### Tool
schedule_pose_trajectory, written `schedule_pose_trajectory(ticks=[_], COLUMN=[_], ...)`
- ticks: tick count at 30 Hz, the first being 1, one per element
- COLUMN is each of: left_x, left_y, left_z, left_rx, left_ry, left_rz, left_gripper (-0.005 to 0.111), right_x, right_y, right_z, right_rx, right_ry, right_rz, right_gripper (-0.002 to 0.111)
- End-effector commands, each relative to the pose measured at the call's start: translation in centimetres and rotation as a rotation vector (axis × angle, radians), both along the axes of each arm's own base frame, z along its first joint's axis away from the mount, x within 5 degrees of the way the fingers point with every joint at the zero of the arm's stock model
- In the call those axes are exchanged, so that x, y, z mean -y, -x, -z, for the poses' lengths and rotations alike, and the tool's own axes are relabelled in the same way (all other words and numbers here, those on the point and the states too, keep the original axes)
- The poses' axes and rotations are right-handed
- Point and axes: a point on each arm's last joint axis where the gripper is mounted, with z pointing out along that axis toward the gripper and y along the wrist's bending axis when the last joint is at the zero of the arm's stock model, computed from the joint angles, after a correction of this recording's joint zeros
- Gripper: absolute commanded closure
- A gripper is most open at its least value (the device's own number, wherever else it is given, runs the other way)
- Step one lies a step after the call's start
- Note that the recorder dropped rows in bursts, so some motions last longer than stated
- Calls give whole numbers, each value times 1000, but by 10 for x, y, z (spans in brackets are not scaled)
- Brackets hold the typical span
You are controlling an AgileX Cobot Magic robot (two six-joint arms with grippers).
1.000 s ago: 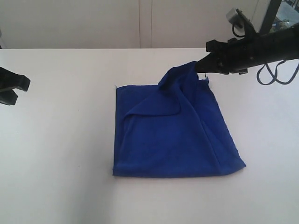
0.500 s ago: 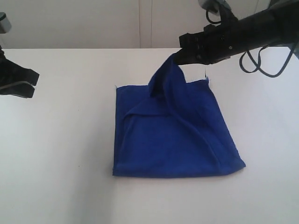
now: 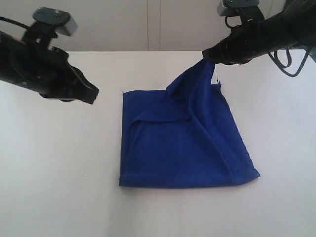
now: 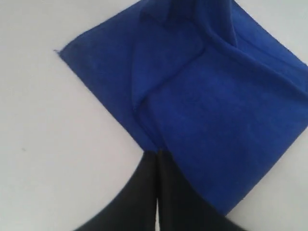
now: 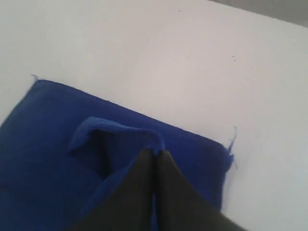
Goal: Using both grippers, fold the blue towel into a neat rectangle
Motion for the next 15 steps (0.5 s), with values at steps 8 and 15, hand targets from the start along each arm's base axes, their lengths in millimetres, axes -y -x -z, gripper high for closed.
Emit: schedule_pose_trajectory(ticks=[8, 15], left_x=[72, 115], left_y=[-27, -55], left_z=[31, 50], left_rx=[117, 222], left_ry=[-136, -254], left_rz=[234, 375], left_gripper=[107, 107], right_x=[32, 33], right_y=[-15, -19], right_z=[29, 59], right_rx=[-64, -147], right_ry=[53, 58], right_rz=[196, 200], right_gripper=[108, 108])
